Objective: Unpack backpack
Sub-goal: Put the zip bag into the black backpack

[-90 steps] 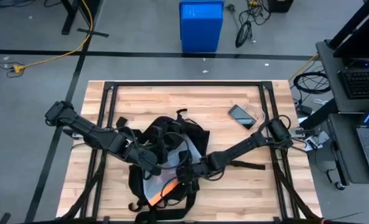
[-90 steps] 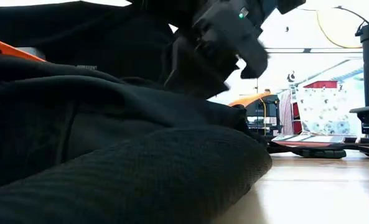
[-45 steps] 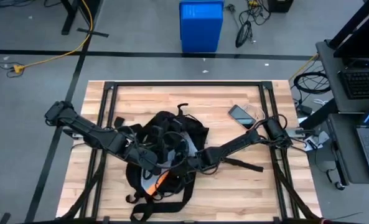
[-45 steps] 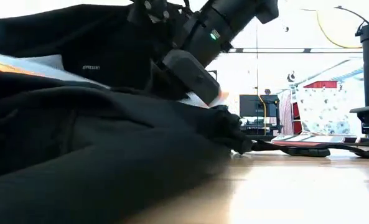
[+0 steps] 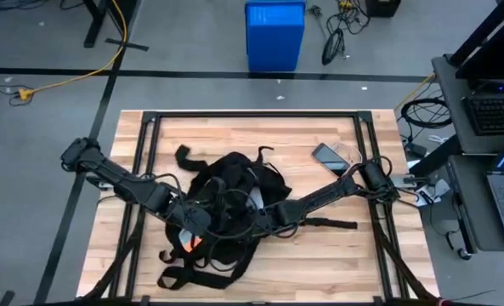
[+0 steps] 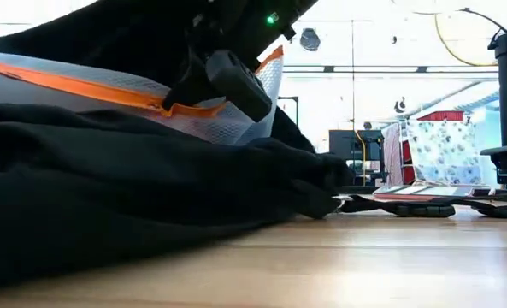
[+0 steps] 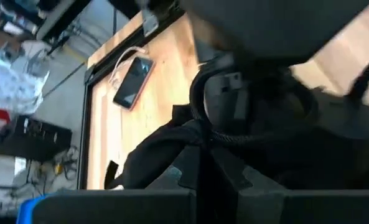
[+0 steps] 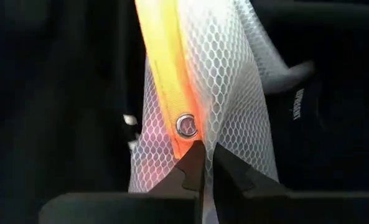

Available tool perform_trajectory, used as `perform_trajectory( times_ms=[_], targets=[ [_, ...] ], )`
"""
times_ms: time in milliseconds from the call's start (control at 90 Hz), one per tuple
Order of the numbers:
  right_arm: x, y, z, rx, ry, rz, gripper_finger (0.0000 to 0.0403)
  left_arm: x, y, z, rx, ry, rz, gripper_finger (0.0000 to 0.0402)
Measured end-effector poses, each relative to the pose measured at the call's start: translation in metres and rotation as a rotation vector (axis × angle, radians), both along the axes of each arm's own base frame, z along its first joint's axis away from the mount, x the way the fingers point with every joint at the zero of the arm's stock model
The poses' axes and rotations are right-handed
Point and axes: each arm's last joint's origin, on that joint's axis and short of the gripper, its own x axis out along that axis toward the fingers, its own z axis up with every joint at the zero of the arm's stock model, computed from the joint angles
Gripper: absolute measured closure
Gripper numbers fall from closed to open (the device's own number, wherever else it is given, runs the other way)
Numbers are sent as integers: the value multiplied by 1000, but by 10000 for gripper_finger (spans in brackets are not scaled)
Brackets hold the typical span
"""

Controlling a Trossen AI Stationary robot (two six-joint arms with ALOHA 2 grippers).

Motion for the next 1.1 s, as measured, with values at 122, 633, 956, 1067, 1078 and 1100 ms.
perform_trajectory(
  times_ms=[122,633,956,1067,1078,1100],
  targets=[
    [-2,5,3,-157,24,10,403,-5,-7,3,-4,-7,-45,398],
    [2,3,13,-132,-54,-17,403,-14,-7,14,-45,-133,149,366],
    [5,-14,11,-92,-38,-57,403,-16,-10,15,-86,-150,184,175],
    [5,-17,10,-88,-36,-62,403,-20,-16,28,-87,-172,145,131],
    [5,-17,10,-87,-36,-62,403,-20,-17,30,-89,-176,142,128],
    [5,-18,10,-81,-34,-62,403,-21,-18,34,-92,-183,137,122]
  ],
)
